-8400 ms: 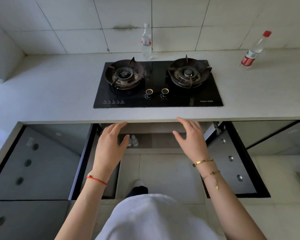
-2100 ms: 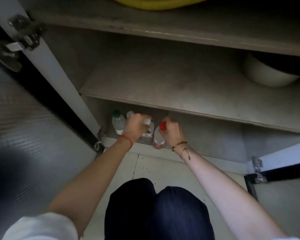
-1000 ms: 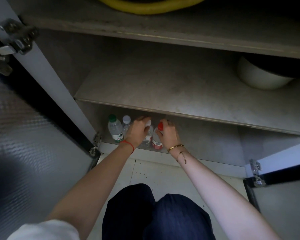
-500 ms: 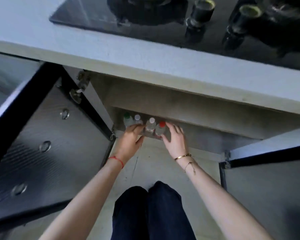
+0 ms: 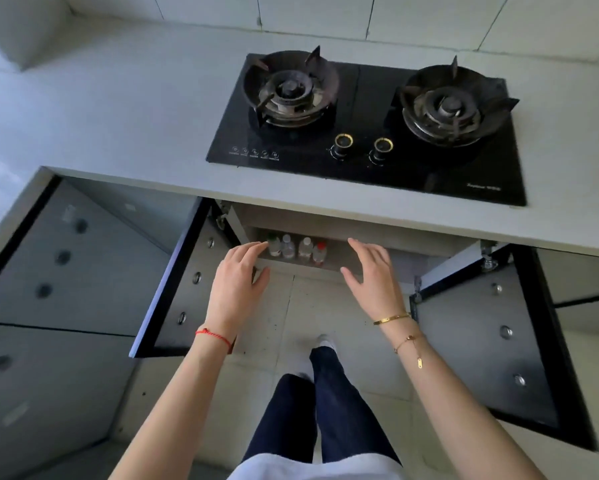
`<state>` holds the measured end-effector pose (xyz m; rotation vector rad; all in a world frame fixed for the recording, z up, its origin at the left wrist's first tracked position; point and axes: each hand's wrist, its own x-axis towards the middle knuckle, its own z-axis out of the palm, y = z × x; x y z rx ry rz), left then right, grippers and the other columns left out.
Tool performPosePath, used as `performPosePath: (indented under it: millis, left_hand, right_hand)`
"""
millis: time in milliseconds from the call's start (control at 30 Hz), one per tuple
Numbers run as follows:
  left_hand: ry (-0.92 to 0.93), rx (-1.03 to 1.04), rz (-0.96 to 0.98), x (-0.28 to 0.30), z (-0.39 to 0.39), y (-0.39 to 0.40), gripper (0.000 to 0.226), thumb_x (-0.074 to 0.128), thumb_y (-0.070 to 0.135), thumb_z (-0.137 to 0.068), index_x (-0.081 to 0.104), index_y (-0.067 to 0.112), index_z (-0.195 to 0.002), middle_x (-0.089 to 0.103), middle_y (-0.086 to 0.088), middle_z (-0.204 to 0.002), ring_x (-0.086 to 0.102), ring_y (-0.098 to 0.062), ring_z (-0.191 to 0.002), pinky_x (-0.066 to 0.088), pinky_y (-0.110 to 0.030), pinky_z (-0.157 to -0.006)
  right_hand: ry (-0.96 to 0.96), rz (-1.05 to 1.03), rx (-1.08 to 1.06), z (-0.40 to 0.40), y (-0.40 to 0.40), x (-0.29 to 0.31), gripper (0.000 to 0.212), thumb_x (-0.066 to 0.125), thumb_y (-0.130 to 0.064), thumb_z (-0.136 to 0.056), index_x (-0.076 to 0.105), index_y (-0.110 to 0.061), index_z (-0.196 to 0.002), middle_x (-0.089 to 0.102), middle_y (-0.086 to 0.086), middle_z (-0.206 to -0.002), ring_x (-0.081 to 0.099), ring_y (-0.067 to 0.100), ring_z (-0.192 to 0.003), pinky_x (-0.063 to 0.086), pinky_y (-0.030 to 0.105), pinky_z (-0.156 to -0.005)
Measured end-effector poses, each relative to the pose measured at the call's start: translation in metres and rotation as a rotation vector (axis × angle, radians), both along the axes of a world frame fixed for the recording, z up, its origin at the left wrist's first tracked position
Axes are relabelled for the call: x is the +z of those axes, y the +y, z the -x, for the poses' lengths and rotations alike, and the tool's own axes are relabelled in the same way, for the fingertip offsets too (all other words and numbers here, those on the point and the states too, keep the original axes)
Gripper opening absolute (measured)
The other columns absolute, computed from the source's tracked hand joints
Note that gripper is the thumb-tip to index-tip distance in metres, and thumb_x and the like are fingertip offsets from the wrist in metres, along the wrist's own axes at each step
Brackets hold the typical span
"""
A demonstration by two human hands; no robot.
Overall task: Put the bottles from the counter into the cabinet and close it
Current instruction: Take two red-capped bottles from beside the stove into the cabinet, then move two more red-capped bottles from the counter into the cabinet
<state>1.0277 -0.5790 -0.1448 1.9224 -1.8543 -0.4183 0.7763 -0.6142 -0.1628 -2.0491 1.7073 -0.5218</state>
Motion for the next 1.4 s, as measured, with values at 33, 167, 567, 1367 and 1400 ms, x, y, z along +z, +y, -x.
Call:
performPosePath:
  millis: [33,167,567,1367,1400]
  left_hand:
    - [0.006,-0.005,0.005,0.014,0.002,0.006,0.042,0.063,0.016,-0.089,0.057,0.017,-0.130,0.061,0.001,-0.131,0.051,-0.018,-0.124,0.047,-0.036,-0.102]
    - [0.029,-0.029,0.041,0.062,0.015,0.027,0.045,0.063,0.015,-0.089,0.055,0.016,-0.133,0.060,-0.001,-0.132,0.049,-0.019,-0.126,0.045,-0.036,-0.105]
    - [0.043,-0.294,0.099,0.122,0.083,0.053,0.046,0.064,0.020,-0.091,0.053,0.016,-0.136,0.060,-0.005,-0.132,0.051,-0.023,-0.127,0.044,-0.045,-0.107]
    - [0.158,-0.865,0.128,0.144,0.510,0.147,0.045,0.069,0.015,-0.088,0.057,0.011,-0.131,0.064,-0.010,-0.121,0.057,-0.031,-0.118,0.050,-0.049,-0.099]
    - [0.162,-0.863,0.118,0.145,0.527,0.151,0.044,0.069,0.015,-0.088,0.057,0.011,-0.130,0.064,-0.010,-0.121,0.057,-0.032,-0.119,0.050,-0.050,-0.099]
  right_hand:
    - [0.007,0.008,-0.014,0.004,0.007,0.014,0.055,0.060,-0.028,-0.091,0.043,-0.012,-0.141,0.056,0.007,-0.135,0.041,0.026,-0.132,0.039,0.041,-0.111]
    - [0.032,0.066,-0.071,0.024,0.035,0.060,0.056,0.063,-0.029,-0.089,0.044,-0.013,-0.140,0.058,0.007,-0.132,0.042,0.026,-0.131,0.040,0.040,-0.108]
    - [-0.002,0.136,-0.391,0.106,0.152,0.111,0.056,0.064,-0.028,-0.089,0.044,-0.015,-0.140,0.059,0.007,-0.127,0.042,0.025,-0.129,0.042,0.038,-0.104]
    - [0.036,0.127,-0.955,0.459,0.381,0.137,0.055,0.062,-0.026,-0.091,0.042,-0.016,-0.141,0.056,0.005,-0.131,0.043,0.022,-0.124,0.041,0.037,-0.105]
    - [0.043,0.123,-0.958,0.476,0.383,0.139,0.055,0.062,-0.025,-0.091,0.042,-0.016,-0.141,0.056,0.005,-0.131,0.044,0.022,-0.123,0.040,0.036,-0.104]
